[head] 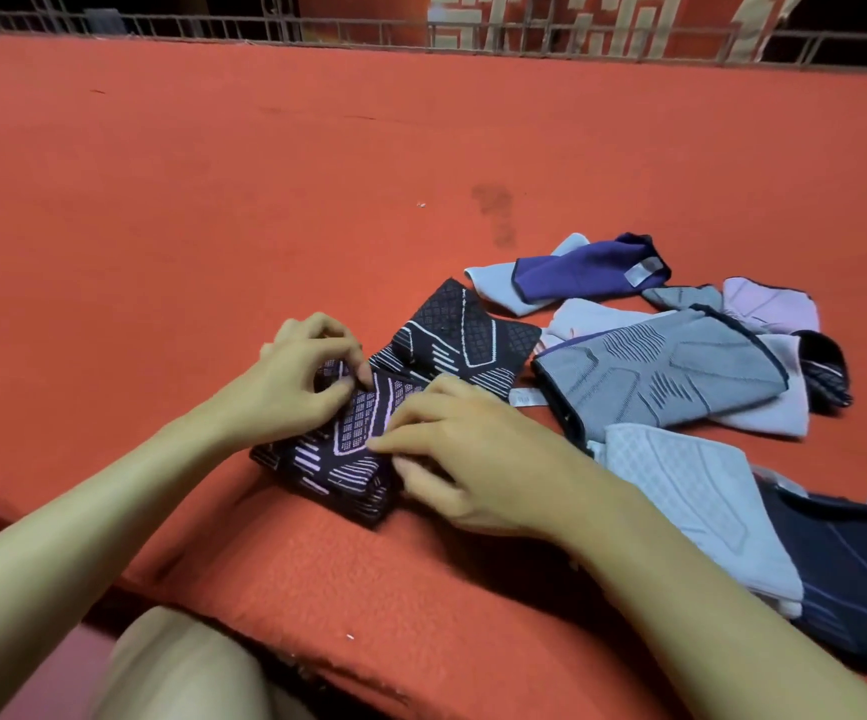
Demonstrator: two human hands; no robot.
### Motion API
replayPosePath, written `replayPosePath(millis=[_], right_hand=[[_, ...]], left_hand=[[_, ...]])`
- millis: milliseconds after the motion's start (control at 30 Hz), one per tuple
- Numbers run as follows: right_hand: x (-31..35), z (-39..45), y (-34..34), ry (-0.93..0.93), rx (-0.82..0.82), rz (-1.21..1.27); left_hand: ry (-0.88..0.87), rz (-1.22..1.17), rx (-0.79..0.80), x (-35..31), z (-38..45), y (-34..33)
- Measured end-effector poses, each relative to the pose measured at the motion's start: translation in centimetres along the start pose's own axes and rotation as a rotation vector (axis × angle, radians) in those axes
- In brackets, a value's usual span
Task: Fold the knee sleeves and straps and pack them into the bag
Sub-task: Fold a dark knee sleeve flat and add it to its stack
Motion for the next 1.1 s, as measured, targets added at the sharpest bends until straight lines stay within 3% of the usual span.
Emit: replayPosePath(millis=[233, 467, 600, 700, 833, 933, 1000, 1100], right_hand=[[-9.1, -6.9, 4.5, -0.378, -0.112, 0.045], [-17.1, -14.0, 4.0, -0.683, -0.304, 0.113], [-18.7, -15.4, 3.4, -0.745, -0.345, 0.171], [-18.8, -16.0, 3.5, -0.772, -0.377, 0.163], [-18.8, -16.5, 2.7, -0.768, -0.363, 0.198], [-19.1, -16.8, 2.5, -0.771, -0.361, 0.217], [-19.4, -16.8, 2.5, -0.772, -0.352, 0.224], [-19.6, -17.0, 2.6, -0.787, -0.346, 0.254]], left_hand=[[-0.128, 0.087, -0.192, -6.1, 1.0, 0.8], [-0.367, 0.021, -0.067, -12.7, 6.0, -2.9], [-0.47, 0.03, 0.042, -15.7, 10.1, -6.5], [-0.411, 0.108, 0.336, -15.8, 13.4, -11.0], [-0.38, 0.059, 0.439, -15.5, 14.9, -12.4], [-0.362, 0.195, 0.589, -14.8, 14.0, -13.0], [-0.365, 0.263, 0.562, -14.8, 13.9, -13.3], [-0.447, 0.146, 0.409, -15.8, 14.4, -12.5]])
Point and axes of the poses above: each hand's wrist, its own z-axis towards the middle knuckle, its own y-axis out of the back of the hand, x = y × z, the point moved 7 cm from there along z, towards the middle knuckle, and after that the axes turned 7 degrees about x, right-handed, at the moved point
